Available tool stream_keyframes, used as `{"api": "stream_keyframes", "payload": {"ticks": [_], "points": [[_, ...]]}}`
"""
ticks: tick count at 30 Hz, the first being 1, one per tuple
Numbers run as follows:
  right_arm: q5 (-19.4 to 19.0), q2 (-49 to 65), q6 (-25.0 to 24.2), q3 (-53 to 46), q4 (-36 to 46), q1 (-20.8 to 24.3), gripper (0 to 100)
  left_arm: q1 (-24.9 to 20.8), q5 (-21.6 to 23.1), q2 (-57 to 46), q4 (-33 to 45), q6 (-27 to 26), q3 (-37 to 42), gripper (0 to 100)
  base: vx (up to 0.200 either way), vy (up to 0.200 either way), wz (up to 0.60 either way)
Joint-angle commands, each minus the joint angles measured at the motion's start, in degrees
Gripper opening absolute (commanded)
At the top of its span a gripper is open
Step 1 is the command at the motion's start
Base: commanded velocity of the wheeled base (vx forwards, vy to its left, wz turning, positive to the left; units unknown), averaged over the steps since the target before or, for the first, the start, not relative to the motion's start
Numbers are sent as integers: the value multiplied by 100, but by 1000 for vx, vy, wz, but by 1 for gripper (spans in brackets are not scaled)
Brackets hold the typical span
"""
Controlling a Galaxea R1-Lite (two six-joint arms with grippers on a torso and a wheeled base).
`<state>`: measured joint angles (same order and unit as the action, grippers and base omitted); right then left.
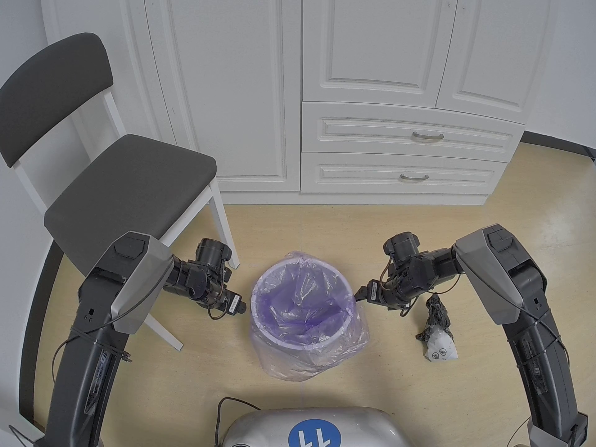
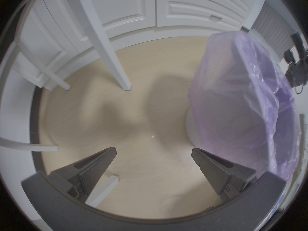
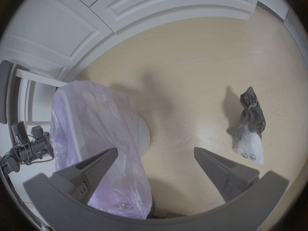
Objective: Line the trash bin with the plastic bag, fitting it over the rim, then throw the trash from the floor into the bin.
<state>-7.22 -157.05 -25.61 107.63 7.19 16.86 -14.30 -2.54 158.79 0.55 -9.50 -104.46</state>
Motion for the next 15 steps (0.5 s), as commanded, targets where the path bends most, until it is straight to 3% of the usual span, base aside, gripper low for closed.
{"api": "stream_keyframes", "payload": {"ticks": [1, 9, 12, 15], "points": [[71, 254, -5, -893, -1018, -95, 100, -187, -766, -648, -2, 18, 620, 100, 0, 0, 0], [89, 377, 232, -1306, -1458, -201, 100, -231, -757, -1149, -81, 27, 1147, 100, 0, 0, 0], [106, 456, 294, -1394, -1405, -218, 100, -249, -748, -1404, -433, 18, 1631, 100, 0, 0, 0], [89, 685, 698, -1737, -1326, -288, 100, -284, -757, -1536, -934, 9, 2114, 100, 0, 0, 0]]}}
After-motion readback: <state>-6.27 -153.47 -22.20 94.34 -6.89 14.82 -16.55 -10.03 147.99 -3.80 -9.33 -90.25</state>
